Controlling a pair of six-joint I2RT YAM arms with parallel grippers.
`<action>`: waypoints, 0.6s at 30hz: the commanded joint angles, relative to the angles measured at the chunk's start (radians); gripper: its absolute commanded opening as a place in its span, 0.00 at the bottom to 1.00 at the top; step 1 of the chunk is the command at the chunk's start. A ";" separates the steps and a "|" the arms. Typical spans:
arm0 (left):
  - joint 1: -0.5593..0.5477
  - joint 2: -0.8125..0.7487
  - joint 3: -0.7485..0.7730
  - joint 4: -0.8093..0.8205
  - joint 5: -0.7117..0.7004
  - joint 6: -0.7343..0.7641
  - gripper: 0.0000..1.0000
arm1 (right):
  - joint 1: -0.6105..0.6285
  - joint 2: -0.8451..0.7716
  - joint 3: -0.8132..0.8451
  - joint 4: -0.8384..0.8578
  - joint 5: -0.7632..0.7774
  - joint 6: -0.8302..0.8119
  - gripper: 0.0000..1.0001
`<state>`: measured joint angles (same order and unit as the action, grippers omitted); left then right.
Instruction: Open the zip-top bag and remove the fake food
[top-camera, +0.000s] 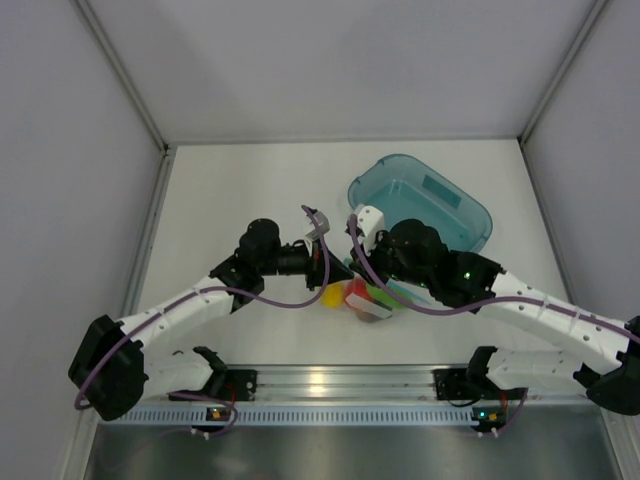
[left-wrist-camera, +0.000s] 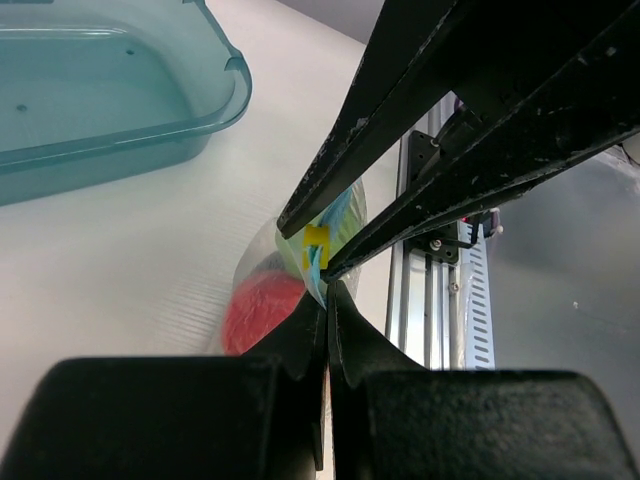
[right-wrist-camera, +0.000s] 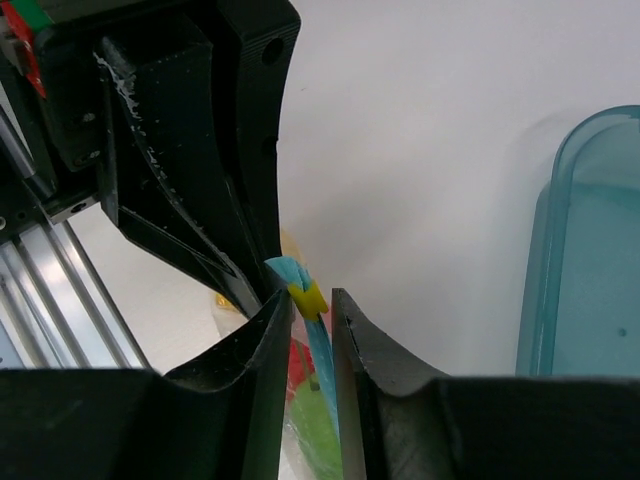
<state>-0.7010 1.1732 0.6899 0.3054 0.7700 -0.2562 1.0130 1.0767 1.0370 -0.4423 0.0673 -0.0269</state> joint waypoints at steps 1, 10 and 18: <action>-0.003 -0.040 0.034 0.028 0.038 0.005 0.00 | 0.016 -0.006 0.046 0.066 -0.044 -0.011 0.23; -0.002 -0.052 0.025 0.028 -0.015 0.000 0.00 | 0.016 -0.011 0.037 0.063 -0.063 -0.016 0.00; -0.002 -0.132 -0.012 0.028 -0.218 -0.012 0.00 | 0.016 -0.046 -0.017 0.053 -0.020 -0.007 0.00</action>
<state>-0.7029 1.1004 0.6838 0.2680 0.6510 -0.2630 1.0130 1.0626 1.0344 -0.4057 0.0212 -0.0338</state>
